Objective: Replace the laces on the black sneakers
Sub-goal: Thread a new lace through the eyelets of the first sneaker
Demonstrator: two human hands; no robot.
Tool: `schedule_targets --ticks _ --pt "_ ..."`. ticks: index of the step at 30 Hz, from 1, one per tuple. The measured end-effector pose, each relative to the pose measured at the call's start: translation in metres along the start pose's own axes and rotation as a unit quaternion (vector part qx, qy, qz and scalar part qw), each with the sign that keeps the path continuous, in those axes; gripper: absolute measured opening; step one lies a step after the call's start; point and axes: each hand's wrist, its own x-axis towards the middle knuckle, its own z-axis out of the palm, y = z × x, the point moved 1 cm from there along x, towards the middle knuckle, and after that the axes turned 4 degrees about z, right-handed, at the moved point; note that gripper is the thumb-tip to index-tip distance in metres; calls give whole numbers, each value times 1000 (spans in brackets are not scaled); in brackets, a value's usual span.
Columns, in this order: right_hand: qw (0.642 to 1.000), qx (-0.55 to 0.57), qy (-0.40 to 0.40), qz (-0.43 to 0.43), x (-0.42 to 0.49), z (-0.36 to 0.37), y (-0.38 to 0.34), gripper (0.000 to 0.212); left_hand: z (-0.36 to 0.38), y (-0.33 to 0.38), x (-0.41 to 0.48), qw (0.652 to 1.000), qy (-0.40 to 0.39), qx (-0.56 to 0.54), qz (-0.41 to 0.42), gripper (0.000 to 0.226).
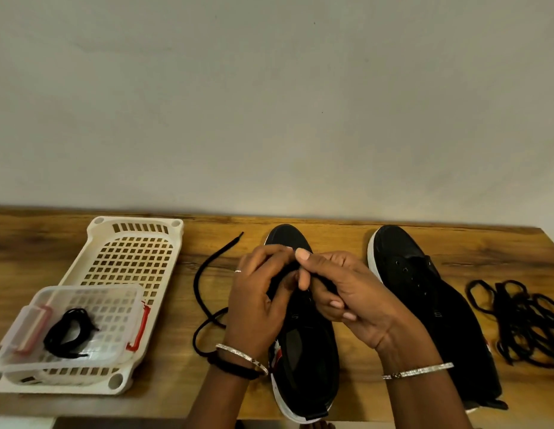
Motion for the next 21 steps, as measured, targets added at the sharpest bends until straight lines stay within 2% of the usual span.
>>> schedule_targets --ticks 3,8,14,18,21 --pt "1000 -12 4 13 -3 -7 1 40 -2 -3 2 997 63 -3 -34 23" --pt "992 104 75 -22 -6 -32 2 36 -30 -30 1 955 219 46 -196 21" --pt "986 110 121 -29 -3 -40 8 37 -42 -44 -3 940 231 107 -225 23" --pt "989 42 139 -6 -2 -40 13 36 -46 -49 -6 925 273 110 -240 27" --pt "988 -3 156 18 -2 -37 14 41 -46 -44 -6 927 261 117 -241 30"
